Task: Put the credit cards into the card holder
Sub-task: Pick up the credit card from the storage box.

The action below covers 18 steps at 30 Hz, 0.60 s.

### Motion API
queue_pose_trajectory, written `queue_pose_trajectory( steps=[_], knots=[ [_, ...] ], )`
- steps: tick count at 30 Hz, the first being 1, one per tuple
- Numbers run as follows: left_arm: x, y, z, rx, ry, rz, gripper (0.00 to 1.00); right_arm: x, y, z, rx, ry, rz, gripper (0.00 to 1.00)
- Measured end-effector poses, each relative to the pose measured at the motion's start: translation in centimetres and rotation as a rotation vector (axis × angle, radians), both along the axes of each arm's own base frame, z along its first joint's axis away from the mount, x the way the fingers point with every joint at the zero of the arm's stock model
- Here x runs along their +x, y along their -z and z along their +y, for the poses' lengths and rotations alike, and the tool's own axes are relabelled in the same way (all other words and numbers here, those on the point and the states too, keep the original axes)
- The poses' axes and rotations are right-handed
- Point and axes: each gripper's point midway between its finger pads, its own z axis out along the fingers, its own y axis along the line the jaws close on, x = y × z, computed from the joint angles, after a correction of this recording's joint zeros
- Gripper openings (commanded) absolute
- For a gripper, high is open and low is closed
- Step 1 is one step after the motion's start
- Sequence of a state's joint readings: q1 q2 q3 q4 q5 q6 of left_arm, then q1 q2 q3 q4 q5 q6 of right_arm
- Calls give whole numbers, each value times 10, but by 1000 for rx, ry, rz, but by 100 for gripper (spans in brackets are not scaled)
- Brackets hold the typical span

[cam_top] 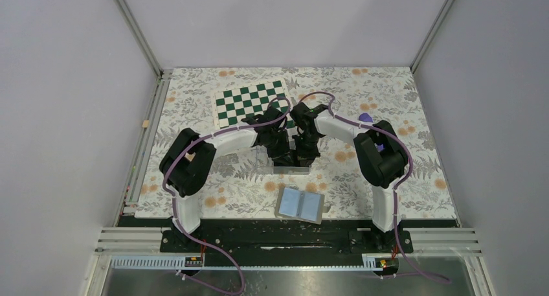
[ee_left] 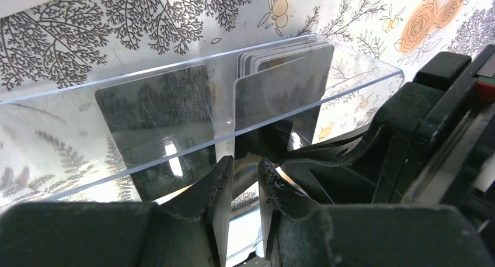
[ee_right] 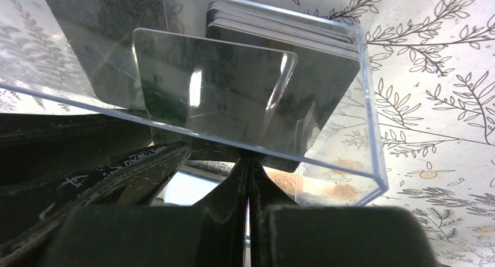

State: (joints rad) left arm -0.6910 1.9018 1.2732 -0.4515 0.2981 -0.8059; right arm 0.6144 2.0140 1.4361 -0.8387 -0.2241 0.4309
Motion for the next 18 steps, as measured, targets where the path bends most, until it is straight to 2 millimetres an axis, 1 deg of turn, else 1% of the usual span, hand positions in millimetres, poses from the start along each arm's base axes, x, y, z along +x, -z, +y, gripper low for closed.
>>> queue_pose_trajectory(
  steps=[10,15,18],
  knots=[
    [-1,-3,-8,-59,12,0,18,-5,0,-5,-17,2,16,0],
    [-1,-4,-17,-128,16,-1,16,-10,0,-11,-33,7,39,0],
    [-2,-8,-26,-193,25,0,14,-13,-1,-12,-31,8,50,0]
  ],
)
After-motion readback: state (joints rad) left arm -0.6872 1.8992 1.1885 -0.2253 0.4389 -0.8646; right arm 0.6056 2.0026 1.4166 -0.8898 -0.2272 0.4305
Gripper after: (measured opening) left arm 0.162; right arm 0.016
